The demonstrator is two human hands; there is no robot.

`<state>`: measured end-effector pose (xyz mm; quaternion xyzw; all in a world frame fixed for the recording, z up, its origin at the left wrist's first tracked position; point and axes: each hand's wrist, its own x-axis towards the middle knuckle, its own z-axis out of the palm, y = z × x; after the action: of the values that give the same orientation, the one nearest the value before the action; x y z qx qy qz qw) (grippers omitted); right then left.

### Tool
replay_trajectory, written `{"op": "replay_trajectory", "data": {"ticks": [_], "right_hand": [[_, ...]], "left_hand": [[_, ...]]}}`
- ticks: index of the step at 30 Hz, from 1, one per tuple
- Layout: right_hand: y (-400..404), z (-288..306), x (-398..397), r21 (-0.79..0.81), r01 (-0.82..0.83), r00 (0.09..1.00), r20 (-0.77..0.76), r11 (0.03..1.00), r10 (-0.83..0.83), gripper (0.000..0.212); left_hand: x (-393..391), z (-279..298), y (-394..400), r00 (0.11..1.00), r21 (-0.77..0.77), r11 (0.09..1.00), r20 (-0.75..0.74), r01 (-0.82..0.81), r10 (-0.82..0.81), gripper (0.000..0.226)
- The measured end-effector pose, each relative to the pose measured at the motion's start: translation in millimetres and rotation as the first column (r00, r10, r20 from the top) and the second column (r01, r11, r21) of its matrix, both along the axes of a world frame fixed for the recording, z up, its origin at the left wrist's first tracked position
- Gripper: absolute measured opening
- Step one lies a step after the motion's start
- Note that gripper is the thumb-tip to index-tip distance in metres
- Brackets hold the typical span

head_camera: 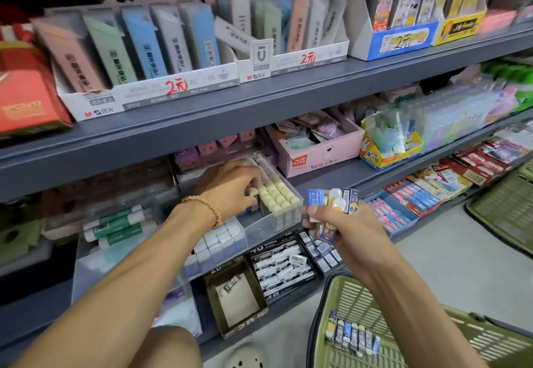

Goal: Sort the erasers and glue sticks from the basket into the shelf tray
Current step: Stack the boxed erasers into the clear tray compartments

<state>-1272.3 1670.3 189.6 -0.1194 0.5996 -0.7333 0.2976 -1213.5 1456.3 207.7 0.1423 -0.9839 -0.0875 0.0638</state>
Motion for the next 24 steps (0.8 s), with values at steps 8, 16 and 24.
{"op": "replay_trajectory", "data": {"ticks": [8, 16, 24], "right_hand": [[-2, 0, 0, 0.036, -0.02, 1.0, -0.012, 0.999, 0.02, 0.032], [-11, 9, 3, -0.03, -0.114, 0.994, -0.001, 0.993, 0.114, 0.022], [-31, 20, 3, -0.05, -0.18, 0.984, -0.016, 0.982, 0.18, 0.023]], "left_hand": [[2, -3, -4, 0.999, -0.024, 0.999, 0.008, 0.04, -0.04, 0.025], [7, 10, 9, 0.971, 0.281, 0.949, -0.225, 0.142, -0.079, 0.007], [17, 34, 21, 0.975, 0.834, 0.506, -0.204, 0.22, -0.088, 0.011]]}}
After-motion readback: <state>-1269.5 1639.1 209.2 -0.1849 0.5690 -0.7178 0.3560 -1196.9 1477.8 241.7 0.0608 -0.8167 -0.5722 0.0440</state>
